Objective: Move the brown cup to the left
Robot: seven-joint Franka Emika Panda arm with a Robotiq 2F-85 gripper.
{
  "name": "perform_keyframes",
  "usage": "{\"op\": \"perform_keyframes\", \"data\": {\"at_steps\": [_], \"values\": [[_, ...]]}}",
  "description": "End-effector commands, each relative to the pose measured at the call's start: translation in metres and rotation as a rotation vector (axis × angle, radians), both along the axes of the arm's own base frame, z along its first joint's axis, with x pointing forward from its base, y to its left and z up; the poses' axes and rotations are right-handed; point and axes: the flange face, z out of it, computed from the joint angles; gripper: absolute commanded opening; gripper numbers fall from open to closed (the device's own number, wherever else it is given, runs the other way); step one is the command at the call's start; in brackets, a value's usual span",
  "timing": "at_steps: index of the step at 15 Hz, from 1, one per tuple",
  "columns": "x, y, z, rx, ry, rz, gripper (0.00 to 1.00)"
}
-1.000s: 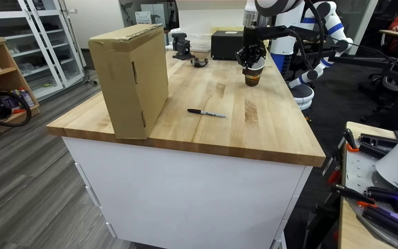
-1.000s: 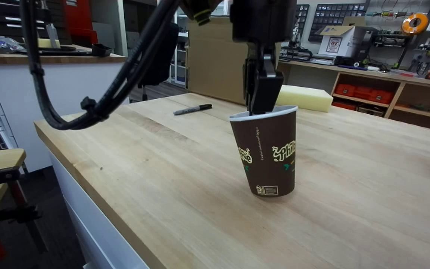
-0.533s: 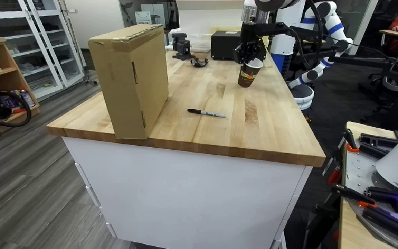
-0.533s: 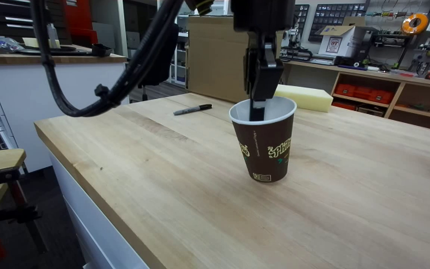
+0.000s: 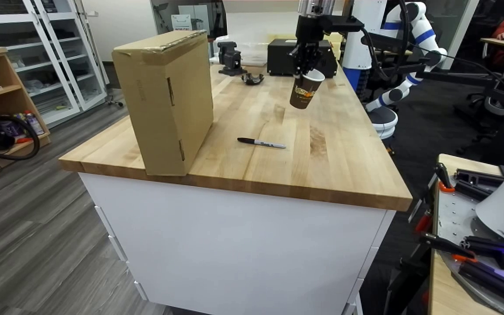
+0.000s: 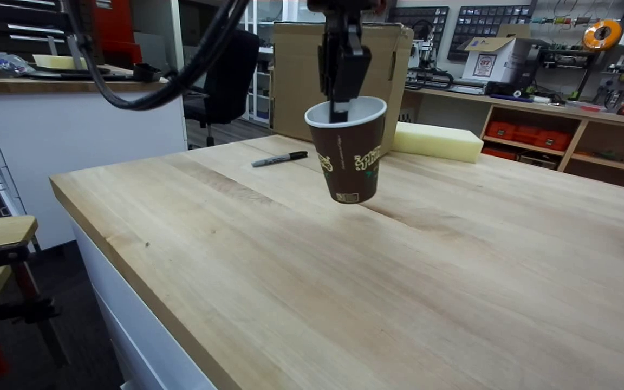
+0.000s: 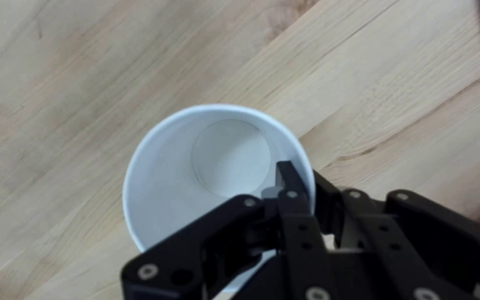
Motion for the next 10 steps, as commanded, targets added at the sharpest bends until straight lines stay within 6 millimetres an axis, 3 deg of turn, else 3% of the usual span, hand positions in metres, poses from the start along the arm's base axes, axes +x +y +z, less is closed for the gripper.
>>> {"op": "perform_keyframes", "data": {"at_steps": [1,6,10], "values": [[-0.021,0.034,0.015,0.046,0.076,0.083,0.02],[-0.036,0.079,0.028,0.079,0.171,0.184,0.02],[-0.044,0.109,0.018,0.094,0.252,0.254,0.02]]}}
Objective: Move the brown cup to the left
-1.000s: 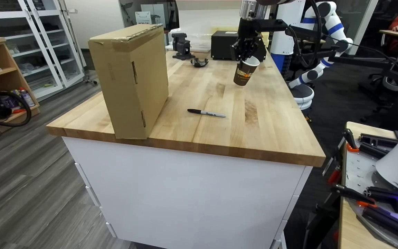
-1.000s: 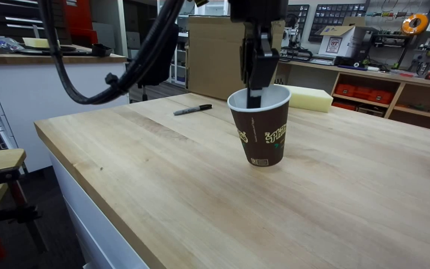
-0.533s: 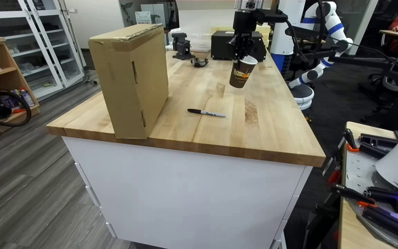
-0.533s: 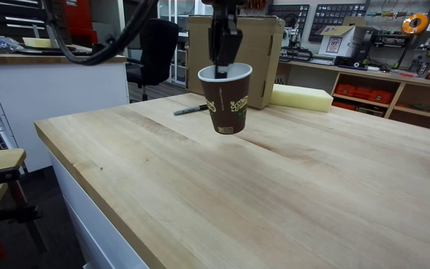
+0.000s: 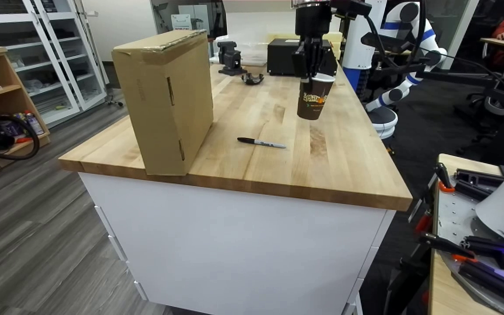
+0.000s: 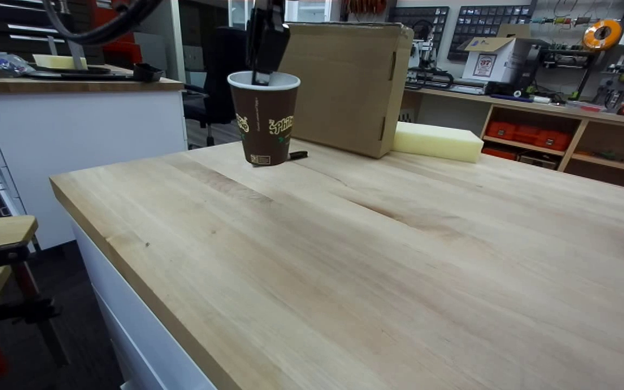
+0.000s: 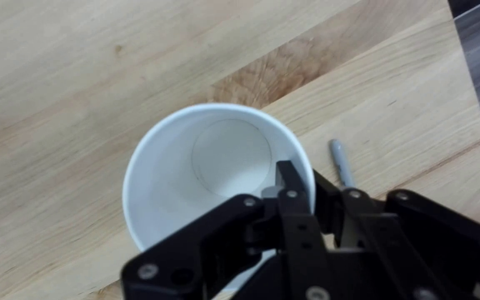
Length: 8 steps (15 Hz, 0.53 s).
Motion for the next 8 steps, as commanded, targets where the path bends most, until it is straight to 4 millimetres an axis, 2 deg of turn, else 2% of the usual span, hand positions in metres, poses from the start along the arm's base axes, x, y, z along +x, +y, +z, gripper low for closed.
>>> {"op": "perform_keyframes", "data": {"at_steps": [1,8], "values": [[-0.010,0.024,-0.003,0.026,0.069,0.069,0.02],[-0.014,0.088,-0.031,0.050,0.156,0.210,0.02]]}}
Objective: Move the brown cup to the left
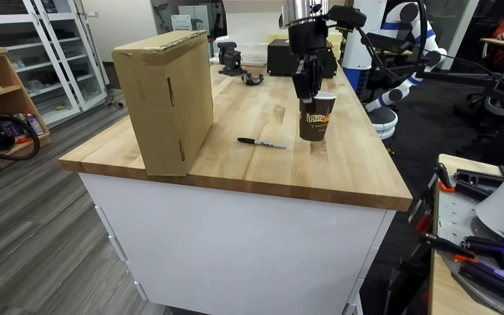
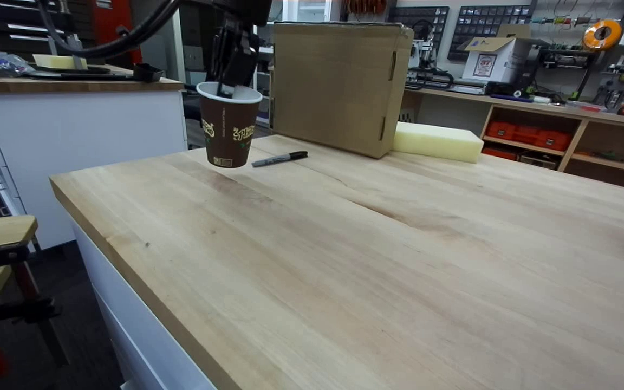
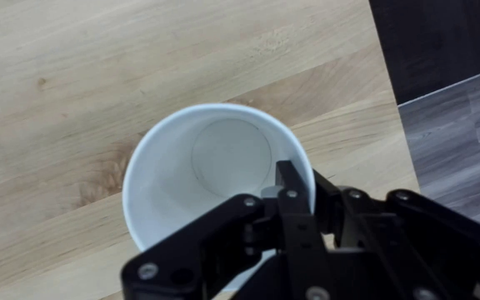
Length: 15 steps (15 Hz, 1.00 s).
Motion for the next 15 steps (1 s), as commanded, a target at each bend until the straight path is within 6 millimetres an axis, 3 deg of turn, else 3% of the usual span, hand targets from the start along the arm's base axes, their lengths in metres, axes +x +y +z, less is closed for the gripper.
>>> {"op": "perform_keyframes", "data": {"at_steps": [1,5,14,15], "values": [[-0.003,0.031,-0.007,0.022,0.058,0.075,0.02],[-0.009,0.049,-0.017,0.008,0.094,0.116,0.02],[-0.006,0.051,-0.012,0.013,0.032,0.080,0.02],[-0.006,0.051,-0.011,0.009,0.030,0.078,0.31]]}}
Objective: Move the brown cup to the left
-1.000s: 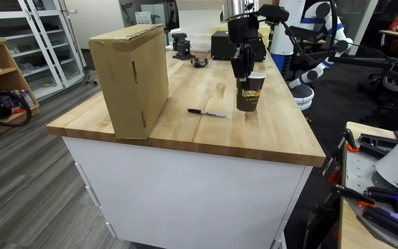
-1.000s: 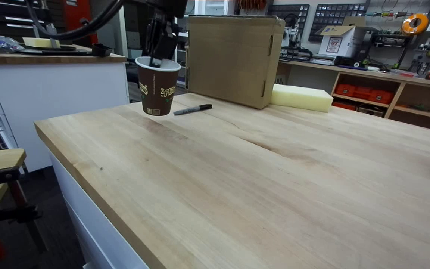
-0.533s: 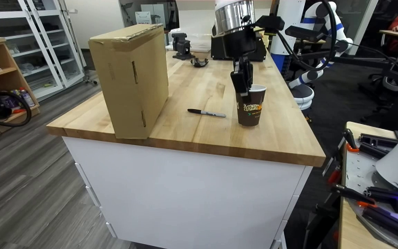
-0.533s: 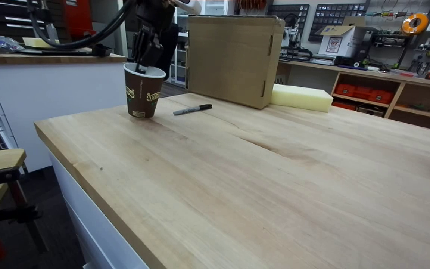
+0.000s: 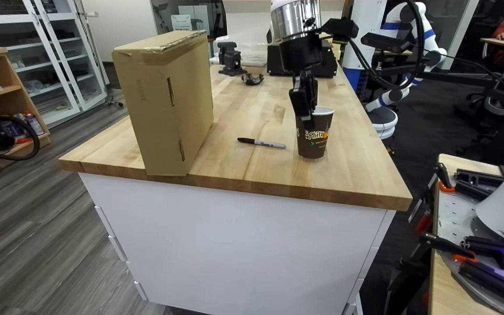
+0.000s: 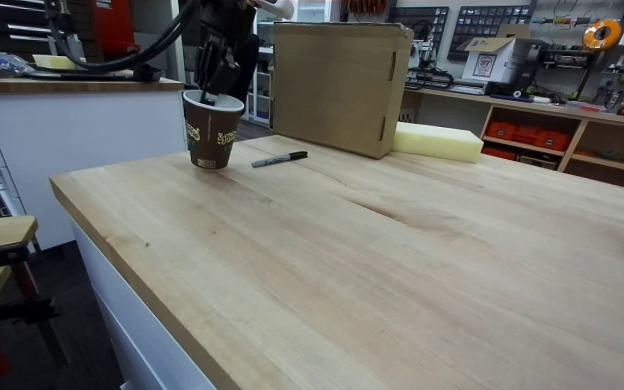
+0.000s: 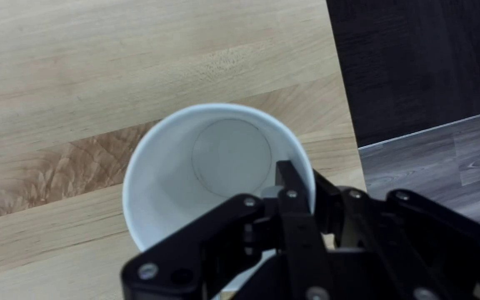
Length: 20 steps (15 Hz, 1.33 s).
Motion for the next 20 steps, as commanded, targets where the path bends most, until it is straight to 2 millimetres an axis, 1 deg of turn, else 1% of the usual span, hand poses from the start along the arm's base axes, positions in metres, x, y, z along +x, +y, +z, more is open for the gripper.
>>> {"op": "perform_keyframes", "data": {"at_steps": [1,2,4,5,7,10,12,15,19,20], "values": [[0.002,0.002,0.008,0.008,-0.020,-0.028,0.33],[0.003,0.001,0.009,0.006,-0.024,-0.030,0.38],[0.005,0.000,0.013,-0.012,-0.050,-0.033,0.51],[0.006,0.000,0.017,-0.027,-0.074,-0.036,0.58],[0.012,-0.003,0.026,-0.060,-0.139,-0.049,0.69],[0.023,-0.015,0.050,-0.130,-0.270,-0.091,0.90],[0.030,-0.031,0.074,-0.176,-0.352,-0.141,1.00],[0.034,-0.046,0.104,-0.236,-0.449,-0.226,1.00],[0.028,-0.061,0.134,-0.300,-0.532,-0.349,1.00],[0.036,-0.055,0.120,-0.273,-0.484,-0.283,1.00]]}}
